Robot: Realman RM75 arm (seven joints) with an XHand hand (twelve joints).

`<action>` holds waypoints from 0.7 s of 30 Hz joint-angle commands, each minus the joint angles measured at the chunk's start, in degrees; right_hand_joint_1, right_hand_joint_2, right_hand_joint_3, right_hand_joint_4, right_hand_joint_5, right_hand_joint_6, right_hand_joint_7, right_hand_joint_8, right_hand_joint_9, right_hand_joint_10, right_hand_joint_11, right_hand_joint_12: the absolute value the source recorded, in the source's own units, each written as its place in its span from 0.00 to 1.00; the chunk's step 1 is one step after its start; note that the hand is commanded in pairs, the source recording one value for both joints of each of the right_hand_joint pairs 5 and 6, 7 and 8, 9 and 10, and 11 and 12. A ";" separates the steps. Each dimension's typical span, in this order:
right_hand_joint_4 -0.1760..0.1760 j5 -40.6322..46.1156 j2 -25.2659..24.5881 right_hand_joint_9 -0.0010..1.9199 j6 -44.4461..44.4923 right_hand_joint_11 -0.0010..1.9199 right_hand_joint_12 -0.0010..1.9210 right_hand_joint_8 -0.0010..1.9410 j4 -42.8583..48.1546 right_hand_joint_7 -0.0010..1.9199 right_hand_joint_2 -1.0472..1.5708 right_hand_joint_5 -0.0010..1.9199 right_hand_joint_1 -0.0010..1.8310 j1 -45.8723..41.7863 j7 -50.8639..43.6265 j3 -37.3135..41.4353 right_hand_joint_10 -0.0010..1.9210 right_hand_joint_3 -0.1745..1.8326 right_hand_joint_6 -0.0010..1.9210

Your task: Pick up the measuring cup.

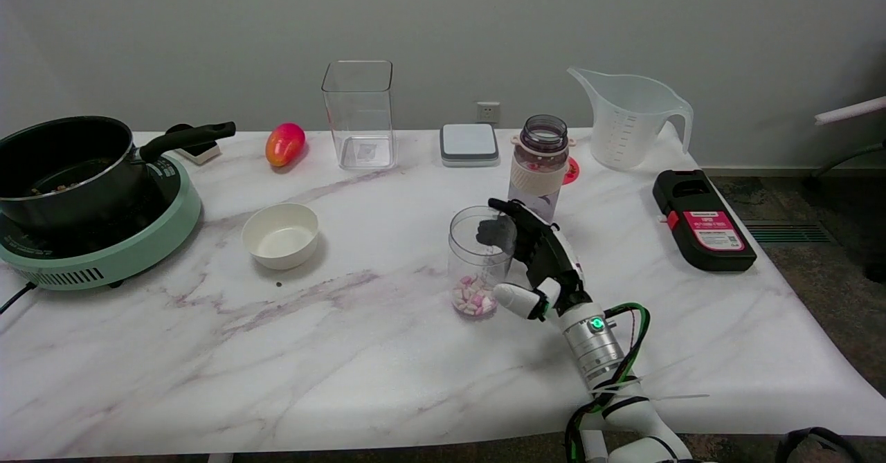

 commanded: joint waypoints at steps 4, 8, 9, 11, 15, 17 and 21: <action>0.50 -0.26 0.22 0.32 0.00 0.34 0.34 0.31 0.10 0.32 0.14 0.14 0.67 0.01 0.11 -0.23 0.32 0.75 0.14; 0.50 -0.37 0.16 0.31 -0.32 0.34 0.34 0.30 0.28 0.31 0.13 0.12 0.66 0.58 0.11 -0.36 0.31 0.73 0.12; 0.50 -0.72 0.14 0.31 -0.53 0.34 0.34 0.30 0.28 0.30 0.13 0.11 0.66 0.83 0.11 -0.39 0.31 0.72 0.11; 0.50 -1.09 0.06 0.31 -0.86 0.33 0.33 0.30 0.28 0.30 0.13 0.11 0.66 1.14 0.11 -0.39 0.31 0.71 0.11; 0.50 -1.70 -0.02 0.30 -1.65 0.33 0.33 0.29 0.63 0.30 0.13 0.10 0.66 1.72 0.49 -0.39 0.30 0.72 0.10; 0.50 -1.70 0.04 0.30 -2.15 0.33 0.33 0.29 0.95 0.29 0.13 0.10 0.66 1.77 0.57 -0.39 0.30 0.72 0.10; 0.50 -1.70 0.06 0.30 -2.64 0.33 0.33 0.29 1.16 0.29 0.13 0.10 0.66 1.85 0.59 -0.39 0.30 0.70 0.10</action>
